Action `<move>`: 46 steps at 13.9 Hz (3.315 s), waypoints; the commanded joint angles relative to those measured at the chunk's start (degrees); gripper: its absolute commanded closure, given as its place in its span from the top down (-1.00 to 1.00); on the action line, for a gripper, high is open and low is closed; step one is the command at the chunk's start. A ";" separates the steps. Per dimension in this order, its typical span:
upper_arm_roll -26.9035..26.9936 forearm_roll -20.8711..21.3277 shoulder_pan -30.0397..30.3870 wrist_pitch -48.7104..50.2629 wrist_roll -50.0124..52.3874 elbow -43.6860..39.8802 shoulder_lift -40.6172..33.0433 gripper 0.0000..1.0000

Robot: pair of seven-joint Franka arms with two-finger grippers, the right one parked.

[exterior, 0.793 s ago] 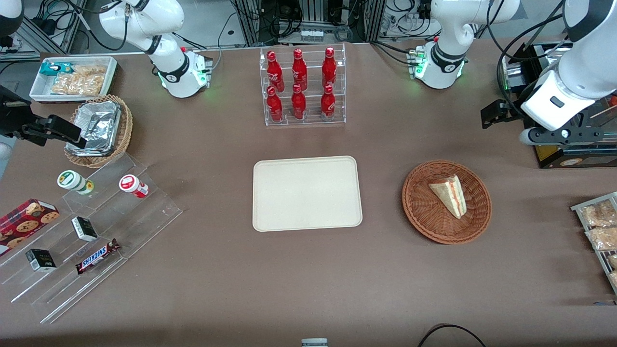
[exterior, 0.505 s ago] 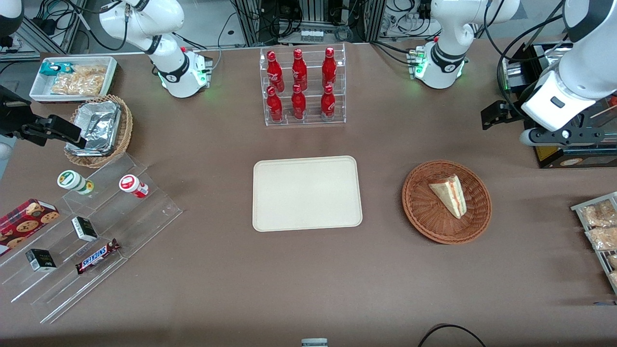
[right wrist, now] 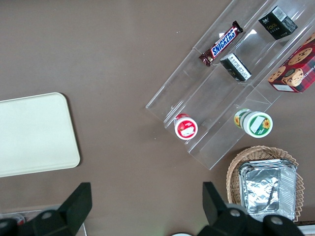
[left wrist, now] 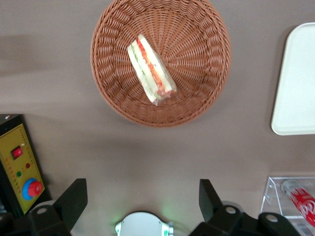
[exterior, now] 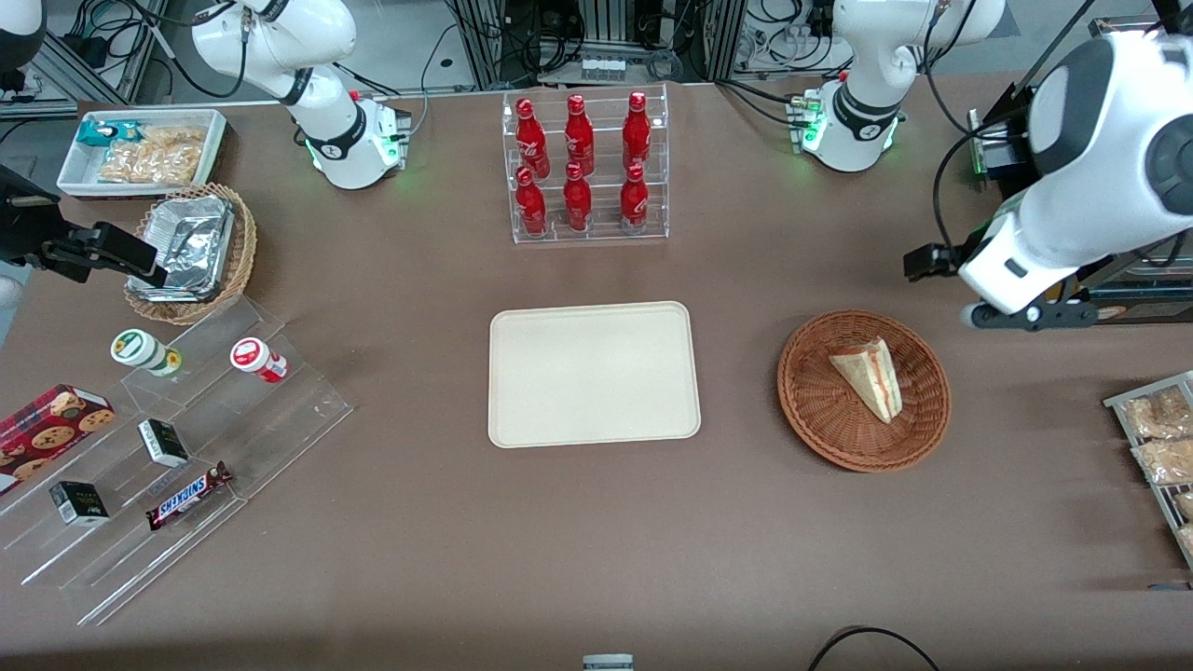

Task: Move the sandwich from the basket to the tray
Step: 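Move the left gripper down over the wrapped sandwich in the wicker basket, then close the left gripper on the sandwich and lift it from the basket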

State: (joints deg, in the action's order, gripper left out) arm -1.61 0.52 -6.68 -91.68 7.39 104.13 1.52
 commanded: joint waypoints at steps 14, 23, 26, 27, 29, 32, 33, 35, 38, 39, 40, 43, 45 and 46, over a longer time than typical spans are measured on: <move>-0.23 0.10 0.44 -38.73 10.59 24.45 3.56 1.00; -0.23 -0.34 0.35 -43.93 37.97 24.72 8.57 1.00; -0.23 -0.34 0.44 -45.85 37.70 24.63 11.21 1.00; -0.23 -0.26 0.44 -46.13 37.70 24.55 12.18 1.00; -0.23 -0.26 0.44 -46.65 37.53 24.37 12.89 1.00; -0.15 -0.26 0.44 -46.66 35.59 24.19 12.80 0.17; -0.23 -0.26 0.44 -46.66 35.51 24.19 12.71 -0.35; -0.14 -0.26 0.44 -46.48 35.33 24.02 12.54 -0.79; -0.14 -0.17 0.44 -45.08 33.40 23.23 10.96 -0.82; -0.14 -0.25 0.44 -42.90 33.31 22.18 10.00 -0.82; -0.14 -0.26 0.44 -39.83 33.31 20.61 8.94 -0.83; -0.67 0.01 -0.18 -25.52 32.87 13.76 7.44 -0.83; -1.89 0.10 -1.14 -19.35 32.87 9.27 7.70 -0.84; -2.42 0.10 -1.84 -17.76 32.95 7.95 7.96 -0.84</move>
State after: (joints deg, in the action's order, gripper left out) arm -3.03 0.36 -7.20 -113.43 40.59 115.58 8.82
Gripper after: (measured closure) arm 0.855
